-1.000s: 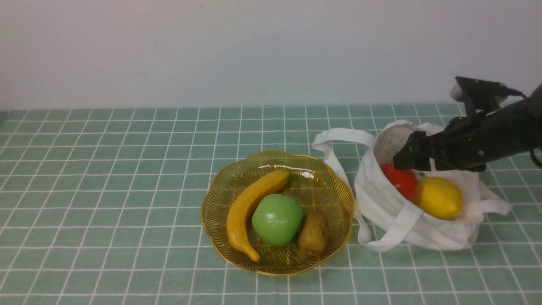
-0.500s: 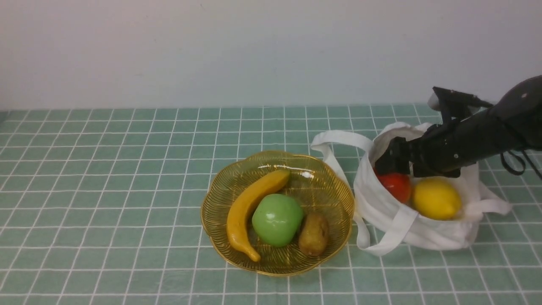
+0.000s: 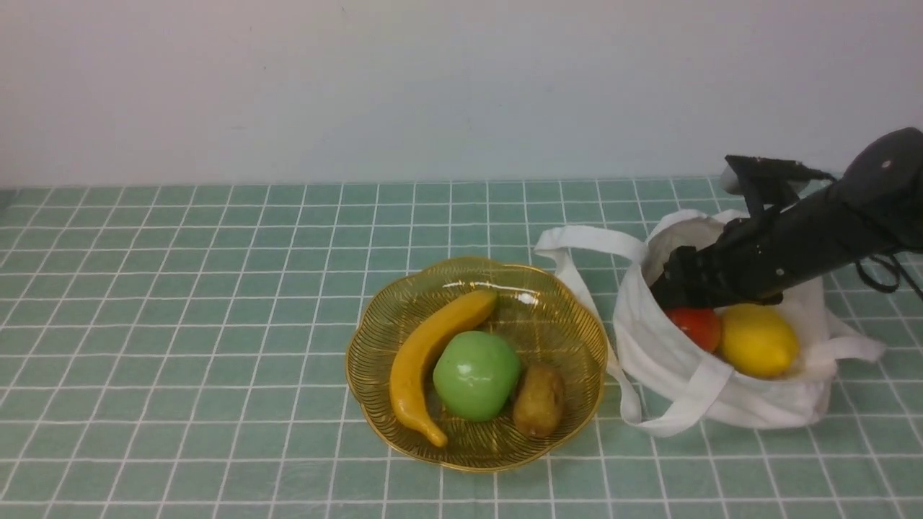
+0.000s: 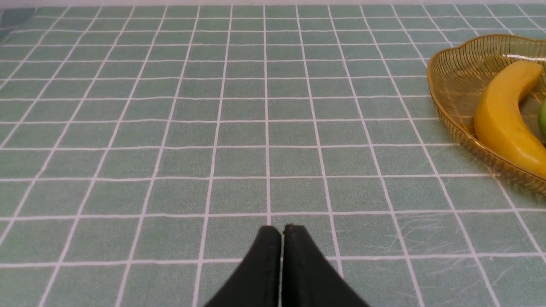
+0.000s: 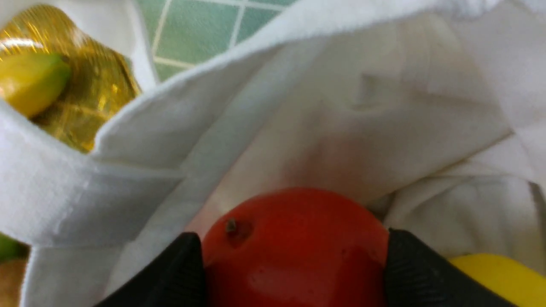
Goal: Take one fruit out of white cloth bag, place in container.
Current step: 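Reach into the cloth bag and grasp a fruit with the right gripper, then move the held fruit onto the glass plate with the right gripper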
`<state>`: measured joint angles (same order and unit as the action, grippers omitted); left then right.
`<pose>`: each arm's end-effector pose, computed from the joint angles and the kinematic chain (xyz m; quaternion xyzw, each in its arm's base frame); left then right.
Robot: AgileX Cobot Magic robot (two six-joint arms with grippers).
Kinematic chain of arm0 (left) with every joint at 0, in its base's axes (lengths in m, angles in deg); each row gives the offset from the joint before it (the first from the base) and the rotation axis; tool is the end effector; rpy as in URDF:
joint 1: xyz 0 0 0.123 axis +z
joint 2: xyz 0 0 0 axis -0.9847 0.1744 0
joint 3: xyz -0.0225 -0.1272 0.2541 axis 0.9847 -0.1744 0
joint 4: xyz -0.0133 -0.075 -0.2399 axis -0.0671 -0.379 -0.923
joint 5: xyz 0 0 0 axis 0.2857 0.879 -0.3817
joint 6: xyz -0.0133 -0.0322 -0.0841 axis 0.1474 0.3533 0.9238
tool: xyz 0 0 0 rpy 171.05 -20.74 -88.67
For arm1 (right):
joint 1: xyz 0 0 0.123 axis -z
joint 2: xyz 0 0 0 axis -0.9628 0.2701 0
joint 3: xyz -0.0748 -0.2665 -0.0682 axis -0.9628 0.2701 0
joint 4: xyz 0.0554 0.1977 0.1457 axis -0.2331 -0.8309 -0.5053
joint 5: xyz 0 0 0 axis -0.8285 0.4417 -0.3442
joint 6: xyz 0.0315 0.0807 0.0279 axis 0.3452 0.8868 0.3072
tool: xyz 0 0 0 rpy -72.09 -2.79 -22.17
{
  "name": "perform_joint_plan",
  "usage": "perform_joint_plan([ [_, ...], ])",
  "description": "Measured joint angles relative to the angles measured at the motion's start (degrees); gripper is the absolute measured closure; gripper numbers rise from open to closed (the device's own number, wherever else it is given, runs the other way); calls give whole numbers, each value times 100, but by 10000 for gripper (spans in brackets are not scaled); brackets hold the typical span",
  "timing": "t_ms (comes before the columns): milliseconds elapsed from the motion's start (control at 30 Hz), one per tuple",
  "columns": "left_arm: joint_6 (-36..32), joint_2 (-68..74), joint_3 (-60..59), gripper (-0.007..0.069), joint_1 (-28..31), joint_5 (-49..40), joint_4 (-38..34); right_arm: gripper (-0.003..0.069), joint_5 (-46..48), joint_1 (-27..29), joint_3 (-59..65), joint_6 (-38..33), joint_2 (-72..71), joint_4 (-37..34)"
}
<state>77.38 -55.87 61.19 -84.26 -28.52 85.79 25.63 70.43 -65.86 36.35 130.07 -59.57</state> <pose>0.0514 -0.0019 0.1699 0.0061 0.8152 -0.0256 0.5785 0.3760 0.0596 0.1793 -0.1195 0.9558 0.1819 0.1977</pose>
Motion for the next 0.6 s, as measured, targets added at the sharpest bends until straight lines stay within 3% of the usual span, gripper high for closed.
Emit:
perform_joint_plan([
  [600, 0, 0, 0, 632, 0, 0, 0, 174, 38, 127, 34, 65, -1441, 581],
])
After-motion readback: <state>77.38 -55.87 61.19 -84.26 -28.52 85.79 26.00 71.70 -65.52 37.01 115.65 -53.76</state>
